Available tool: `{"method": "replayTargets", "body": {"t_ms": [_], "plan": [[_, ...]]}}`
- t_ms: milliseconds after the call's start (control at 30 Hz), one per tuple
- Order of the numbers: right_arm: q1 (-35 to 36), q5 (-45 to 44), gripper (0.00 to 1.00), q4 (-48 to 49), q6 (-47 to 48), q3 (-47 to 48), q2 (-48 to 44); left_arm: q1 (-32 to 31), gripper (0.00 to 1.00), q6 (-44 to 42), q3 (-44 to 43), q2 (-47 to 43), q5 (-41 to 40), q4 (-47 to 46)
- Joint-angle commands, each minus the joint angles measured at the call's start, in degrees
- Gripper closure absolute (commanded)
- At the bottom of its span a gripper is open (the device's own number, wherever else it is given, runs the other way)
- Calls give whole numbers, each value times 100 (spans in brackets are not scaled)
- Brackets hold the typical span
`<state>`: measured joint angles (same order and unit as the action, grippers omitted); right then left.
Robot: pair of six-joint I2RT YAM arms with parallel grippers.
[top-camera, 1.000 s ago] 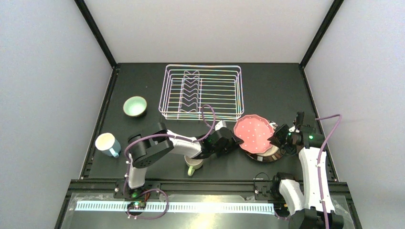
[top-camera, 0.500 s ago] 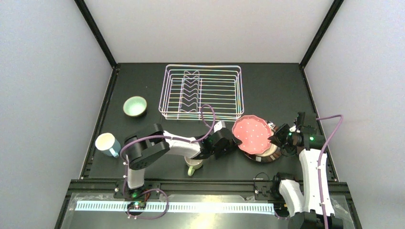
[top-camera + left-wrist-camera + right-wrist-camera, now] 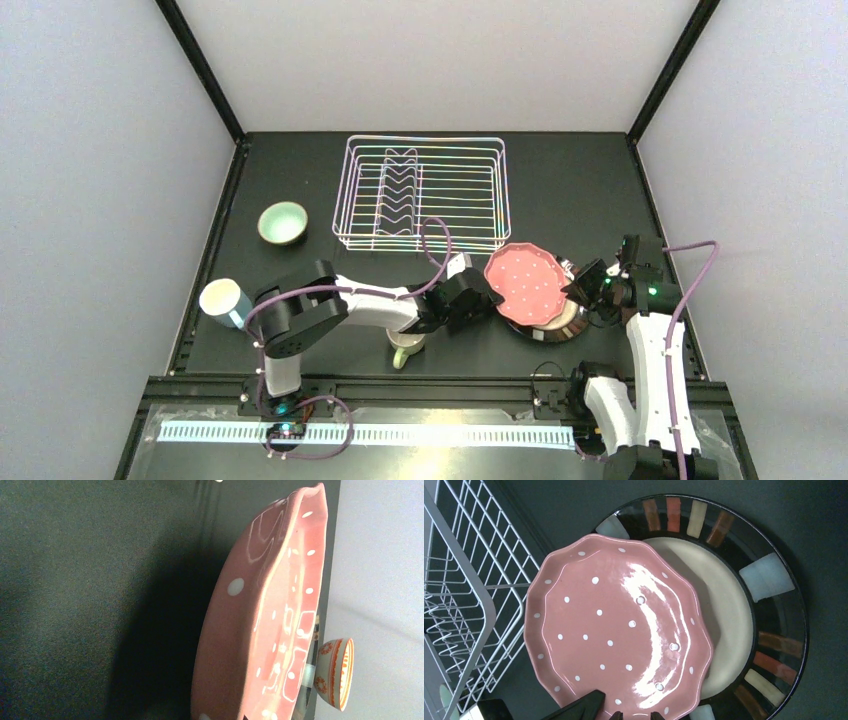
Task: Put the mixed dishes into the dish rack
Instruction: Grab the plate from the center of the board.
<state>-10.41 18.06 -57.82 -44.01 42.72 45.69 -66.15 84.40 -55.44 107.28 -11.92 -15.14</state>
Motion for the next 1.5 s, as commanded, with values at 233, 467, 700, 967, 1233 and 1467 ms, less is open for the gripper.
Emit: {"method": "replayTargets", "body": {"t_ms": [233,467,700,967,1233,1467], "plan": [[-4,-829,73,442,-389,-208,334,-79,85,-576,-183,-195,-231,655],[-4,-1354,89,778,-649,-368,786,-81,85,-640,-287,-157,-240,730],[-4,-1633,100,997,-804,-389,1178,-75,85,-662,-300,-148,-275,749],[-4,-1683,100,1332,-937,-625,1494,-78,85,-701,-344,-147,-306,805],[-4,-1660,100,1701,-1040,-792,1856,-80,85,-763,-353,-199,-370,923],[-4,-1643,100,1962,-1097,-933,2101,-78,85,-808,-353,-232,-375,1033]]}}
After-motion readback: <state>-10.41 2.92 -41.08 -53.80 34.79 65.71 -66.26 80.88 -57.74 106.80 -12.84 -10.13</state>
